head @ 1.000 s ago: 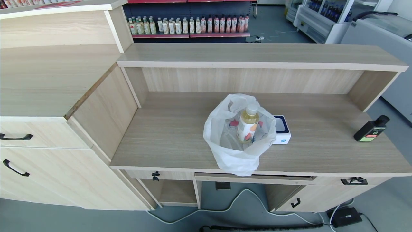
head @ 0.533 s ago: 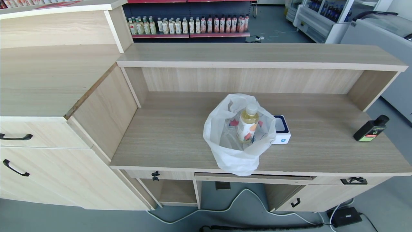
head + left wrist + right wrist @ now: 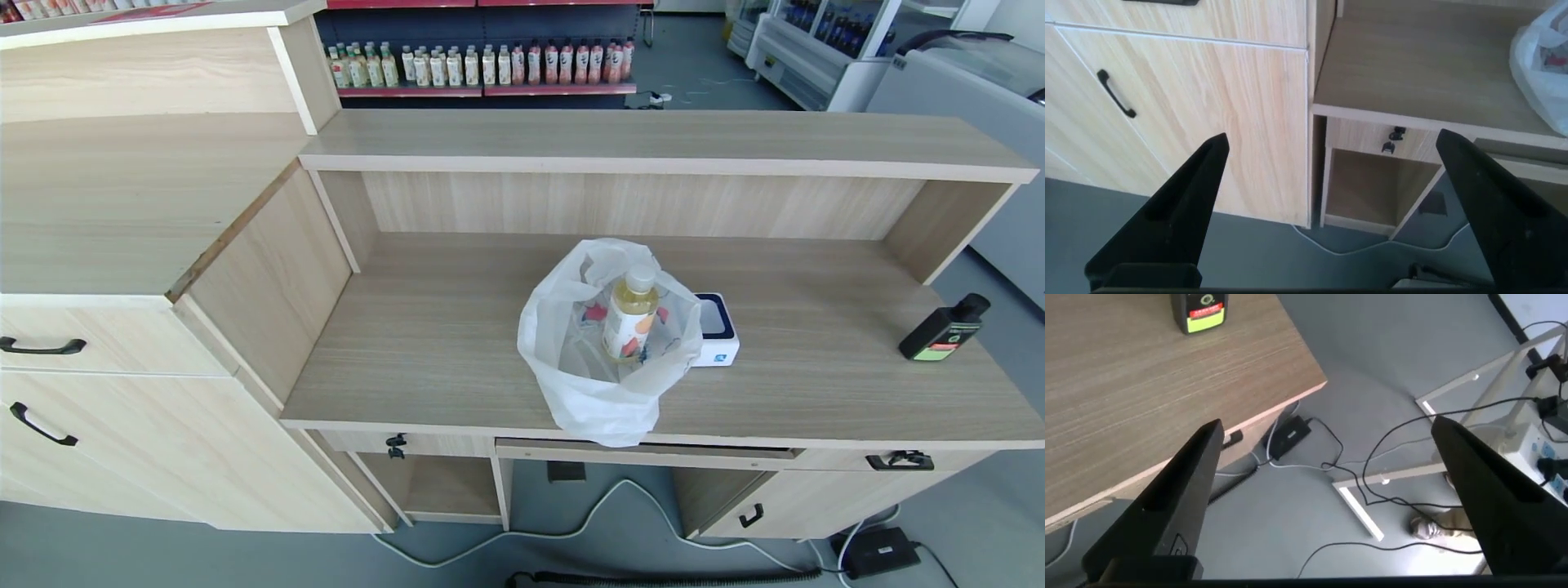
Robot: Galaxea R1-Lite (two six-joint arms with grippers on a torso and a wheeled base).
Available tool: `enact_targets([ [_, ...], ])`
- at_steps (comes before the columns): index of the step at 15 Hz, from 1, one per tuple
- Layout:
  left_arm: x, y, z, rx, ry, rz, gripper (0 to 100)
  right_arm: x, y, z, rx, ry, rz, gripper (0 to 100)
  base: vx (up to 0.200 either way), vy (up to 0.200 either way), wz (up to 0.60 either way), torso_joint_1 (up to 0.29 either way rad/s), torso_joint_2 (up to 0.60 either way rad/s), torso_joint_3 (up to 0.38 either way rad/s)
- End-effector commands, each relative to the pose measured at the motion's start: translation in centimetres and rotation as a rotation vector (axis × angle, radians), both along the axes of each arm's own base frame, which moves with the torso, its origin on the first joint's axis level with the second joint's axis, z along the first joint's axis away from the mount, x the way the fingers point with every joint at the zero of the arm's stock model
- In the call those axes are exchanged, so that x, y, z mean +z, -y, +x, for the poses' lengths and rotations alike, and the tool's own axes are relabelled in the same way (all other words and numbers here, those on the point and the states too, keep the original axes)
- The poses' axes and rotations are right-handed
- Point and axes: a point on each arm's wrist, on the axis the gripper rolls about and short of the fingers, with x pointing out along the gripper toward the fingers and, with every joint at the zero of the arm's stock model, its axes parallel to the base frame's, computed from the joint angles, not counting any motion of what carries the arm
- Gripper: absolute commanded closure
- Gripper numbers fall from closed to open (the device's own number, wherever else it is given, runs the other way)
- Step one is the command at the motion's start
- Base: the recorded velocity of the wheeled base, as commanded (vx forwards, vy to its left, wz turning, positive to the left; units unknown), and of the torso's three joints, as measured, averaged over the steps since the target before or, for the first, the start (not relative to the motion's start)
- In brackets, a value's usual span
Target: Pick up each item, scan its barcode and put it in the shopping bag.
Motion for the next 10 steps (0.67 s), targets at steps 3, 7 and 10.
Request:
enact_targets([
  [3, 0.0, 0.0, 0.0, 0.002, 0.000, 0.006, 0, -0.7, 0.5, 0.6, 0.001, -0.014, 0.027, 0, 0.000, -0.200, 0.00, 0.001, 0.00, 0.002],
  [7, 0.0, 0.0, 0.0, 0.003, -0.002, 0.035, 0, -0.8, 0.5, 0.8, 0.010, -0.017, 0.033, 0, 0.000, -0.200, 0.00, 0.004, 0.00, 0.000],
  [10, 0.0, 0.0, 0.0, 0.002, 0.000, 0.018, 0, -1.2, 1.5, 2.0, 0.022, -0.033, 0.043, 0, 0.000, 0.000, 0.00, 0.000, 0.00, 0.000],
])
